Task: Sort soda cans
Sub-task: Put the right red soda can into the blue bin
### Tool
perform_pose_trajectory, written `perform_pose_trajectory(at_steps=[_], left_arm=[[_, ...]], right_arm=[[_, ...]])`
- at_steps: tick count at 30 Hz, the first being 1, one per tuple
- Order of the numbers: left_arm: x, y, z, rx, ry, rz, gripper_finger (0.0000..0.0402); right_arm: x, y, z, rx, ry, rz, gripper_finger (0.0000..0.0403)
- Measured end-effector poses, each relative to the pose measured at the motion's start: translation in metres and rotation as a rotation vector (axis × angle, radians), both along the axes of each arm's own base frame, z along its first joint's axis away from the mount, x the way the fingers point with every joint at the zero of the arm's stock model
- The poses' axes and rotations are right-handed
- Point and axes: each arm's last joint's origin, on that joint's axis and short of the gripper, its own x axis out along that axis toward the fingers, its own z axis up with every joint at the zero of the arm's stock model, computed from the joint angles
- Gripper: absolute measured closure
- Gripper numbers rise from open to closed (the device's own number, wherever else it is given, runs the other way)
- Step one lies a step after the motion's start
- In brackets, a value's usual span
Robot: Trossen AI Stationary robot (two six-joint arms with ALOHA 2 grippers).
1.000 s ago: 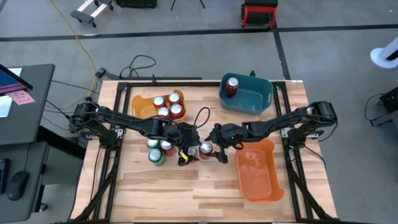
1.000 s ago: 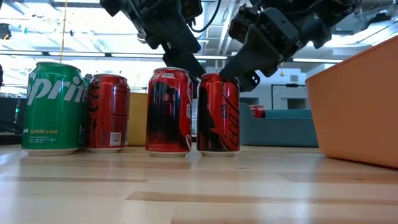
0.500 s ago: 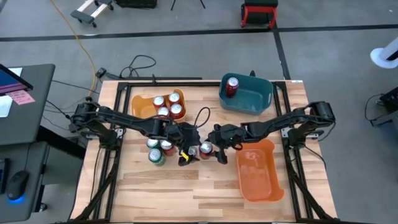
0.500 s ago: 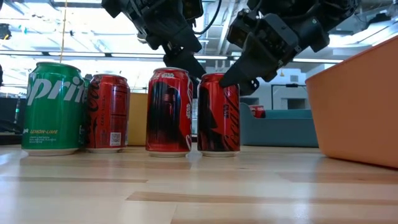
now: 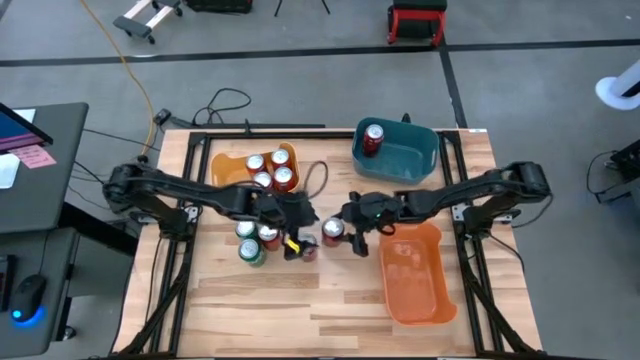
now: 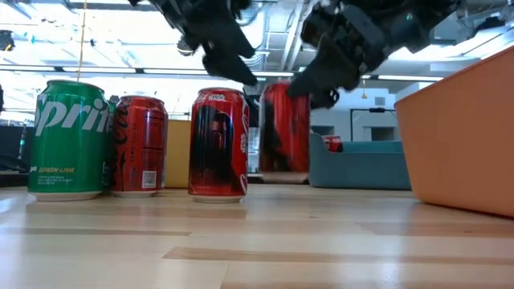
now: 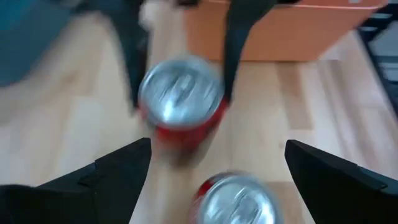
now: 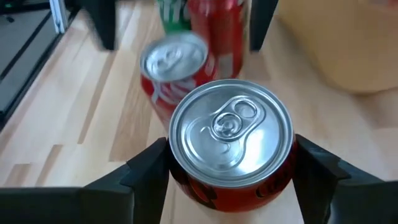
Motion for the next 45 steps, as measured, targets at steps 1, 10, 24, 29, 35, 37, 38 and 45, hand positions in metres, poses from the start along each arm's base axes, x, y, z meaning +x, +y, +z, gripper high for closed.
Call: perform_pose_trajectory(at_steps=[1, 10, 24, 29, 35, 37, 38, 45], left_arm=[[-0.005, 0.001, 0.004, 0.015, 0.006, 0.023, 0.0035], [-0.033, 0.008, 0.027, 0.050, 0.010, 0.170, 0.0035], [-0.033, 0.006, 0.027, 0.125, 0.014, 0.197, 0.0049], [-0.035, 0.005, 0.025, 0.129, 0.033, 0.190, 0.0049], [-0.036, 0.005, 0.023, 0.119, 0.055, 0.203, 0.0049], [-0.036, 0.005, 0.023, 0.115, 0.055, 0.206, 0.0049], [-0.036, 0.004, 0.023, 0.113, 0.055, 0.206, 0.0049], [-0.039, 0.001, 0.022, 0.140, 0.074, 0.230, 0.0049]], right_arm=[[-0.004, -0.003, 0.006, -0.003, -0.003, -0.011, 0.0135], [-0.055, -0.035, 0.069, -0.109, -0.119, -0.183, 0.0135], [-0.105, -0.122, 0.081, -0.179, -0.050, -0.547, 0.0135], [-0.114, -0.150, 0.071, -0.142, -0.007, -0.598, 0.0135], [-0.114, -0.180, 0.050, -0.063, 0.055, -0.624, 0.0135], [-0.111, -0.185, 0.042, -0.039, 0.074, -0.618, 0.0135], [-0.109, -0.186, 0.038, -0.030, 0.085, -0.612, 0.0135], [-0.093, -0.194, 0.019, -0.019, 0.111, -0.588, 0.0136]])
